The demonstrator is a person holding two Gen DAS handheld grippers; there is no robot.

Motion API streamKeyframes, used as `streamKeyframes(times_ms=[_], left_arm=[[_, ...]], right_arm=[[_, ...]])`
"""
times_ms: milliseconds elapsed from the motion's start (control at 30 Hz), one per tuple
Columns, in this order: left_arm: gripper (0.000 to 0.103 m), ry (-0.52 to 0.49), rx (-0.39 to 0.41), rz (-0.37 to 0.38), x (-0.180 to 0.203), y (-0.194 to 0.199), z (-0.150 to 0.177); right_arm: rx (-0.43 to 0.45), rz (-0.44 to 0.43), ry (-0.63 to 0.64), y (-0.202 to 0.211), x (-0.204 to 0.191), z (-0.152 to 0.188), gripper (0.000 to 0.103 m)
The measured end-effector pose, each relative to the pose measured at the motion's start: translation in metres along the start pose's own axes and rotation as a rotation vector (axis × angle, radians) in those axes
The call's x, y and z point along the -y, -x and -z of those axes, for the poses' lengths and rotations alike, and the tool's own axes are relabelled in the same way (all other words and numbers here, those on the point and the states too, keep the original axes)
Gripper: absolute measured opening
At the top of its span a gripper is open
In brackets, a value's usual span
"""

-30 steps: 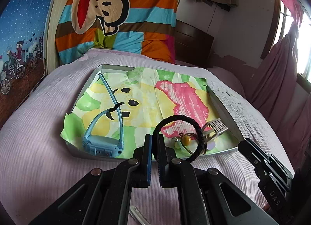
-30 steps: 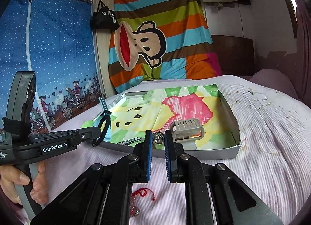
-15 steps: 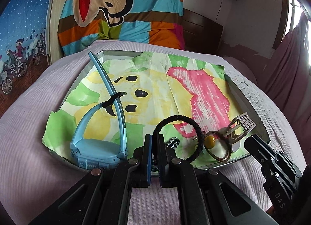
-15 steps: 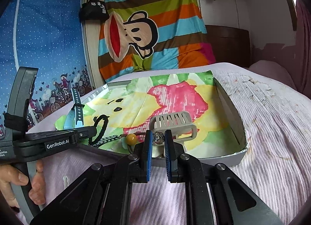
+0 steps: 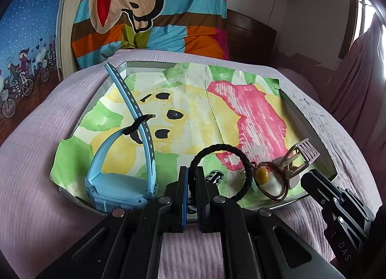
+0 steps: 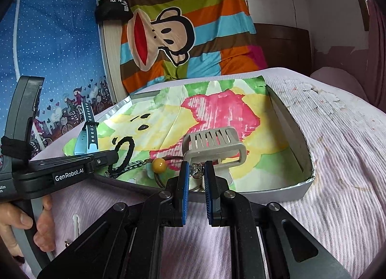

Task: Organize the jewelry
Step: 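Release the black hair tie into the tray with left tool while right tool hovers over the tray, then move both open tools back from the tray toward the remaining jewelry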

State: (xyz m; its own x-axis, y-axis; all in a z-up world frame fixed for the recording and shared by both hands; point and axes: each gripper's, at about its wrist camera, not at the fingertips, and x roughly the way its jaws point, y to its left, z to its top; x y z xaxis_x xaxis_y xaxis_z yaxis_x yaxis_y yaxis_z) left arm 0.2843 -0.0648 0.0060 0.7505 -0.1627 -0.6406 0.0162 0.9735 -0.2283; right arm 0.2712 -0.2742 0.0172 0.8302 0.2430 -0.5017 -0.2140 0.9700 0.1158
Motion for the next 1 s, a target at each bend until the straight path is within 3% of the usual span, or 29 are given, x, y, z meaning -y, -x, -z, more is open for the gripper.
streamKeyframes(times_ms=[333,433,567,600,667,767,800,900,1000], left_arm=[[0.013,0.024,0.018,0.053,-0.007,0.007,0.004],[0.019,0.023,0.033,0.072,-0.009,0.012,0.006],[0.027,0.015,0.068,0.095,-0.009,0.023,0.010],[0.029,0.011,0.077,0.092,-0.010,0.027,0.012],[0.038,0.006,0.100,0.091,-0.011,0.037,0.015],[0.058,0.009,0.155,0.099,-0.017,0.057,0.020],[0.060,0.008,0.174,0.100,-0.019,0.063,0.022],[0.071,-0.011,0.213,0.089,-0.022,0.080,0.027],[0.089,-0.014,0.264,0.070,-0.026,0.096,0.031]], right_arm=[[0.014,-0.012,-0.026,0.004,0.005,0.003,0.013],[0.020,-0.016,-0.034,0.006,0.006,0.004,0.015],[0.041,-0.014,-0.042,0.011,0.006,0.005,0.034],[0.051,-0.013,-0.045,0.013,0.006,0.005,0.035],[0.079,-0.011,-0.053,0.020,0.008,0.006,0.036],[0.139,-0.019,-0.066,0.036,0.010,0.008,0.055],[0.173,-0.017,-0.065,0.043,0.009,0.010,0.060],[0.246,-0.022,-0.077,0.062,0.010,0.013,0.070],[0.287,-0.023,-0.089,0.075,0.009,0.014,0.079]])
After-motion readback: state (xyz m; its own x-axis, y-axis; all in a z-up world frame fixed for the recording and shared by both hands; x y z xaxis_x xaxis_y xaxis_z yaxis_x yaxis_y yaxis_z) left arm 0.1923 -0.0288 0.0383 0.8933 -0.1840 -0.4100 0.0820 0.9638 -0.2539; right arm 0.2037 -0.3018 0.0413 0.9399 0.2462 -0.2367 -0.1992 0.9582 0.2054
